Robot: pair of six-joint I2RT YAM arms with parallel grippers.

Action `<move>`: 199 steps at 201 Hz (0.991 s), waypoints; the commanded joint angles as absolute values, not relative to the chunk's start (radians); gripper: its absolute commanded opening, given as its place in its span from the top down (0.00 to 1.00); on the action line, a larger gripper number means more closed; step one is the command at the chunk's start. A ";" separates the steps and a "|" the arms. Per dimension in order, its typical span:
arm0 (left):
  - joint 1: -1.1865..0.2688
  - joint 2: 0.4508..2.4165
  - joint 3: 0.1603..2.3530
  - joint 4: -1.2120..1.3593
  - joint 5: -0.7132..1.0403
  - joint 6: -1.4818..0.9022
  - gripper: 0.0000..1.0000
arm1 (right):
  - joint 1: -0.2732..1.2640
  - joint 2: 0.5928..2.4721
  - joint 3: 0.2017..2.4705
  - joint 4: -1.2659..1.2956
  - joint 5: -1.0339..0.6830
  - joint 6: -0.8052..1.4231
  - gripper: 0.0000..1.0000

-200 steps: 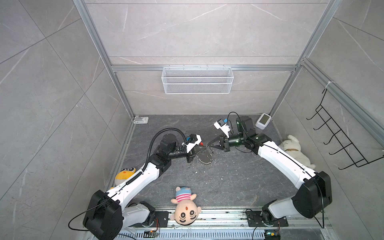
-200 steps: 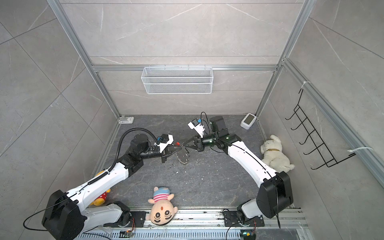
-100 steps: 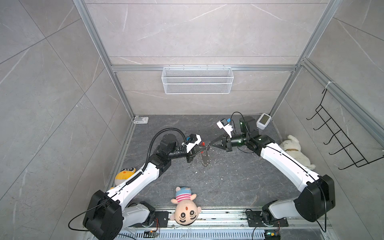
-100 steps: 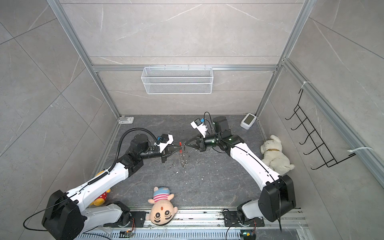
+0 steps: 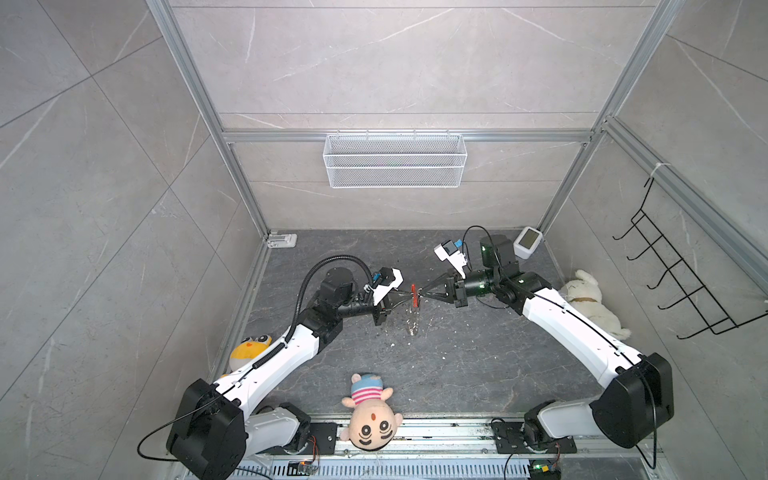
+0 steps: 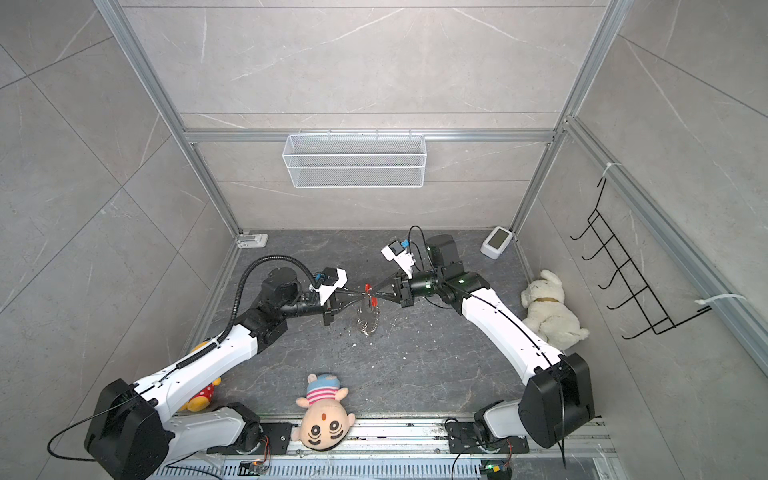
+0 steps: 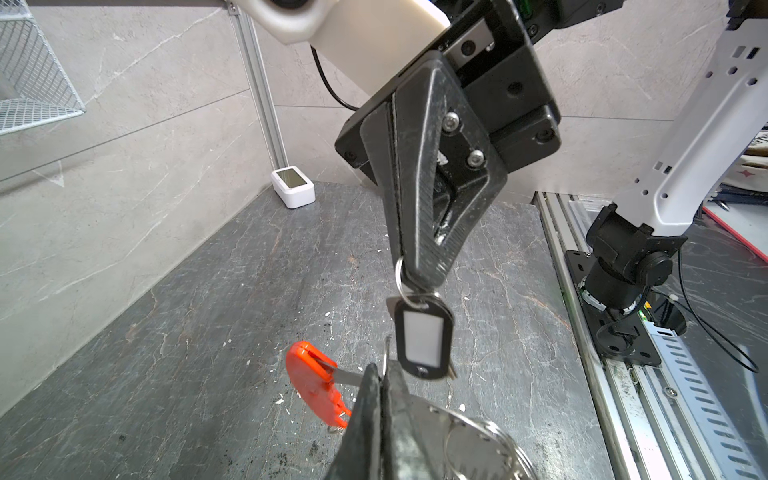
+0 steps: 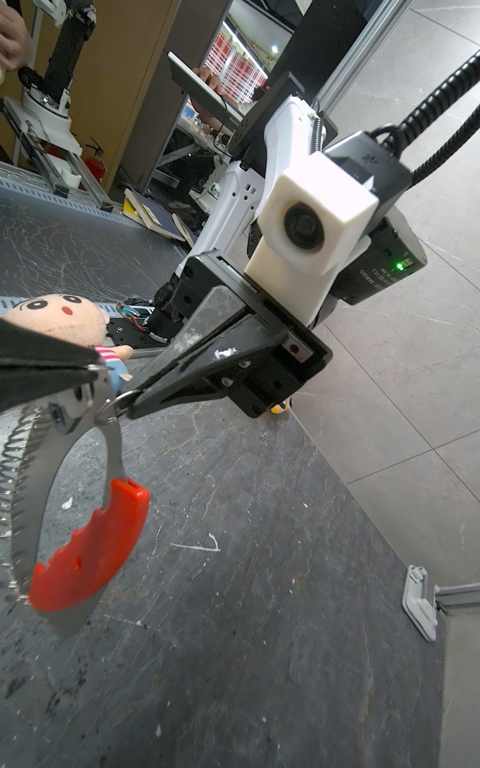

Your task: Put the keys on the keyring

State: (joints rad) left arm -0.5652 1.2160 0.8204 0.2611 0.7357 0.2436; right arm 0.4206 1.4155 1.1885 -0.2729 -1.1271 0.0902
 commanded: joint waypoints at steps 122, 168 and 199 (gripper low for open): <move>-0.566 1.190 0.834 0.373 0.830 0.279 1.00 | 0.426 1.498 1.221 -0.271 -1.113 0.107 1.00; -0.565 1.160 0.806 0.436 0.856 0.270 1.00 | 0.387 1.533 1.157 -0.158 -1.163 0.187 1.00; -0.566 1.149 0.798 0.475 0.867 0.252 1.00 | 0.384 1.558 1.140 -0.141 -1.185 0.199 1.00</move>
